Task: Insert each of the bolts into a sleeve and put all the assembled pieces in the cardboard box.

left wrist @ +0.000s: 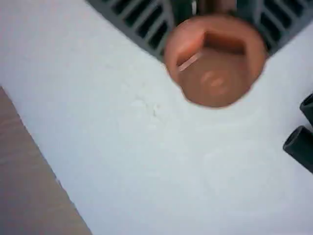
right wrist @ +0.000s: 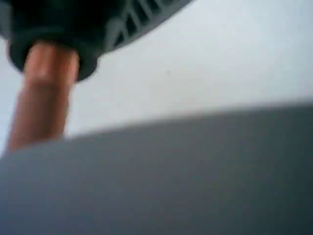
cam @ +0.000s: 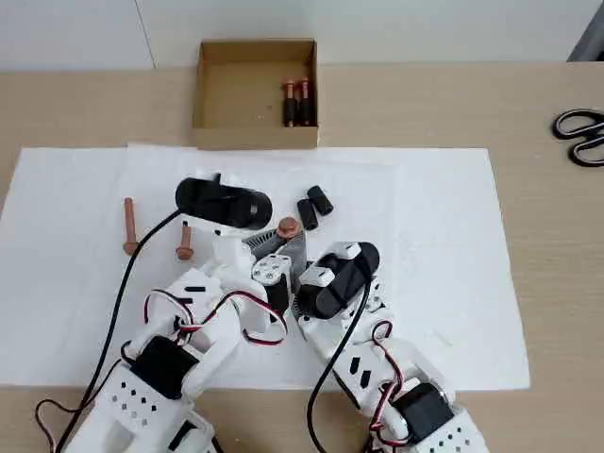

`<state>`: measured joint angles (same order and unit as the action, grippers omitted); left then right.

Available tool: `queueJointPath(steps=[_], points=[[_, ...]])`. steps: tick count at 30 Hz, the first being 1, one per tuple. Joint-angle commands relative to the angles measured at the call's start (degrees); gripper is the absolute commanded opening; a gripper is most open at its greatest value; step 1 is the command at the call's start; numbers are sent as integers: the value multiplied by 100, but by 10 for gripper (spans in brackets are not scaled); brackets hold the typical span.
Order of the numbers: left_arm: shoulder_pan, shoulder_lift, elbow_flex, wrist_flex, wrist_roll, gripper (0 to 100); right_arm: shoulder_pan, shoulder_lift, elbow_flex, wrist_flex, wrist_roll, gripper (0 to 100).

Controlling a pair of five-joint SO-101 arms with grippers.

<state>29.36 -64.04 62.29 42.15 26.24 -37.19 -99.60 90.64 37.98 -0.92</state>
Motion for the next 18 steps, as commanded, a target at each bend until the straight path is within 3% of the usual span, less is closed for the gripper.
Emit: queueJointPath(steps=[1,18], points=[[-18,-62,66,53,18,6,-13,-145,-70,-198,-70,4],[0,-97,567,18,18,6,-13,-145,-62,-198,-70,4]])
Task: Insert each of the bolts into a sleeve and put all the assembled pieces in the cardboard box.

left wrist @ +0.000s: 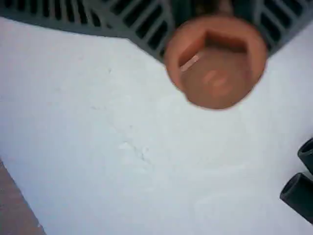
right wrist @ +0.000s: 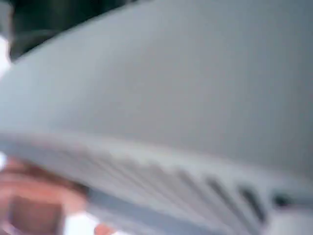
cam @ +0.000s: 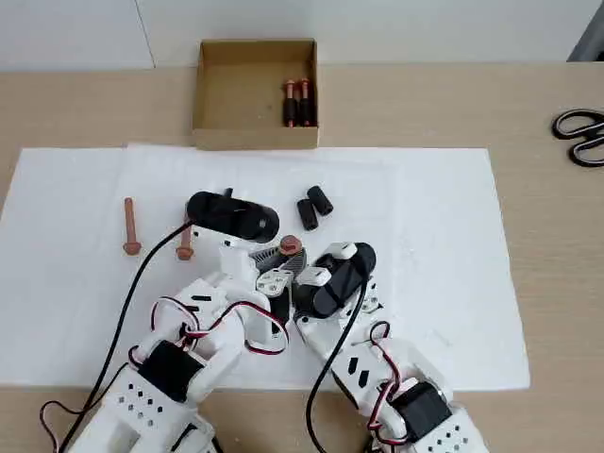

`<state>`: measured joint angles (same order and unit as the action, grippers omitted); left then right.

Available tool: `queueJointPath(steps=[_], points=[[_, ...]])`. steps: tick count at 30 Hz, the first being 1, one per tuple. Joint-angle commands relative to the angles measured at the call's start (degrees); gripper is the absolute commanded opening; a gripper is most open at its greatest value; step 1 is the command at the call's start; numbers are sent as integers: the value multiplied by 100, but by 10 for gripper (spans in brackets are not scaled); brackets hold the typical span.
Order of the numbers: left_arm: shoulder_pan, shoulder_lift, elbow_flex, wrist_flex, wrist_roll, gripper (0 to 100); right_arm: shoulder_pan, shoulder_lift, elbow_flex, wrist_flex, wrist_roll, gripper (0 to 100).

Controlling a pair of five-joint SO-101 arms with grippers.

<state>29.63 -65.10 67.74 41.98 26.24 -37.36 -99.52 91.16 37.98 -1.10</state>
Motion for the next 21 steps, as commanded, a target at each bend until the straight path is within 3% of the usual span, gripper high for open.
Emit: queueJointPath(steps=[1,13,19,21], points=[[9,18,22,35,18,6,4,-154,-114,-198,-53,4],[176,9,-13,149,18,10,13,-154,-114,-198,-53,4],[176,0,-207,431,79,203,13,-154,-114,-198,-53,4],[158,0,-338,624,255,223,13,-154,-114,-198,-53,4]])
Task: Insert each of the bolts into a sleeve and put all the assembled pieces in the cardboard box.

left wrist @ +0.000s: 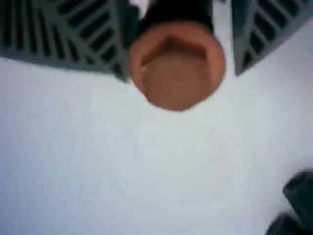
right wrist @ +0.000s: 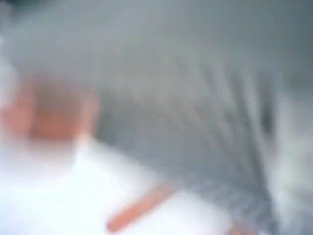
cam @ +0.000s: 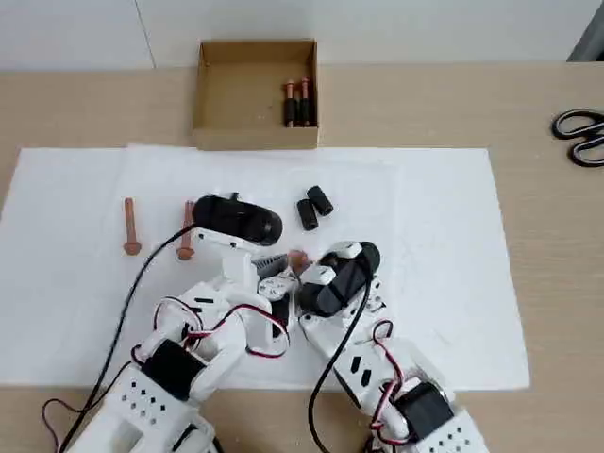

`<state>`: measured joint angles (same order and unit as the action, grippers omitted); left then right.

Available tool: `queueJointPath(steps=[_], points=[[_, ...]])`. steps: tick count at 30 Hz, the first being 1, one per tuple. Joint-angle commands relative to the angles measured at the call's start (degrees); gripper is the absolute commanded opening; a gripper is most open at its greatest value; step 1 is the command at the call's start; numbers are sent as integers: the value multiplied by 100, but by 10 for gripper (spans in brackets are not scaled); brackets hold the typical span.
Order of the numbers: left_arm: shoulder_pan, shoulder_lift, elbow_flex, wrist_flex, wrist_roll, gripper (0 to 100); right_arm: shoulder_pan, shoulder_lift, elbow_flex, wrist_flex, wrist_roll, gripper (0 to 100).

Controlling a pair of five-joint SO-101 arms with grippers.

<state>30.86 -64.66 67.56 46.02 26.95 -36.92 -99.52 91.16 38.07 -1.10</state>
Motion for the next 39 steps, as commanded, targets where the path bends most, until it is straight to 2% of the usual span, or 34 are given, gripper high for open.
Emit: queueJointPath(steps=[1,10,14,20,24,29,31,34,39], points=[[26,-44,-400,308,211,224,-31,-154,-105,-207,-53,4],[0,-44,-989,756,211,224,-22,-145,-105,-207,-53,4],[-369,-44,-1332,1046,193,224,-22,-136,-105,-207,-44,4],[-1284,-44,-1701,1538,9,227,110,-119,-132,-145,-44,4],[-1916,-44,-2088,2207,-9,228,593,-119,-290,365,-44,4],[-2655,-44,-2413,2936,-9,228,1921,-110,-1002,743,44,4],[-2919,-44,-2563,3086,-9,228,2308,13,-1468,752,352,4],[-3297,-44,-2712,3033,-18,228,2598,840,-2418,752,580,4],[-3587,-44,-2782,2927,-123,228,2615,3688,-4835,708,571,4]])
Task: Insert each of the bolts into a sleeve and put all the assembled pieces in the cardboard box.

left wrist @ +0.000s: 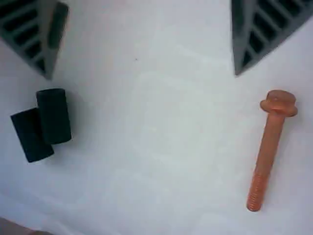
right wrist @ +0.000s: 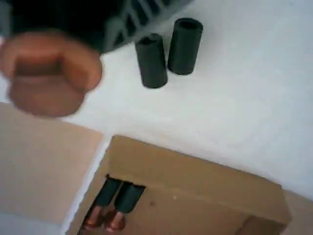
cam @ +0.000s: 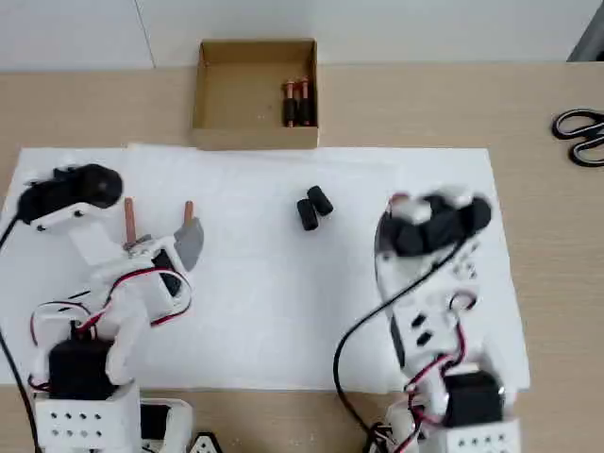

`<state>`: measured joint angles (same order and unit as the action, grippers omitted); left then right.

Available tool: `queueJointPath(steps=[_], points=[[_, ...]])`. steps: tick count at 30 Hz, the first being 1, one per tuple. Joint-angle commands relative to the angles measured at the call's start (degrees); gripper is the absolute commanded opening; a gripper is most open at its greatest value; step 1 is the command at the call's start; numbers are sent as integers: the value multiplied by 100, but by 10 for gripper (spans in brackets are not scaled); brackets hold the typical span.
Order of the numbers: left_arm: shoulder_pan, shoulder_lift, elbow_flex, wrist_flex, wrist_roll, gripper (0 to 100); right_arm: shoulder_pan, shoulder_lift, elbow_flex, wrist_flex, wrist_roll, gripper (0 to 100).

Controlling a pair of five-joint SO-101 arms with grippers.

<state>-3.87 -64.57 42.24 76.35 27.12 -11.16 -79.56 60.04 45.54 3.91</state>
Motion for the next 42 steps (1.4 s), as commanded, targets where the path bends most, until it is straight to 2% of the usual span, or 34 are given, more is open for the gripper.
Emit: queueJointPath(steps=[1,4,6,13,20,23,30,34,42], points=[[-114,-53,-233,-88,-343,228,40,2369,-2312,-40,62,4],[-114,-53,-207,-79,-1055,227,-136,4374,-4149,-40,9,4],[-114,-53,-207,-79,-1275,227,-259,5587,-5336,-40,-202,4],[-114,-53,-198,114,-1301,227,-760,9429,-9530,-119,-378,4],[-114,-53,75,97,-1301,227,-901,12673,-12721,-1622,-352,4],[-97,-53,75,97,-1301,227,-1042,13701,-13811,-1815,-352,4],[-88,-53,75,114,-1301,227,-1262,15292,-15191,-2035,-352,4],[-88,-53,75,114,-1301,227,-1244,15776,-15279,-2466,-352,4],[-88,-53,75,114,-1301,227,-1235,16295,-15270,-2519,-352,4]])
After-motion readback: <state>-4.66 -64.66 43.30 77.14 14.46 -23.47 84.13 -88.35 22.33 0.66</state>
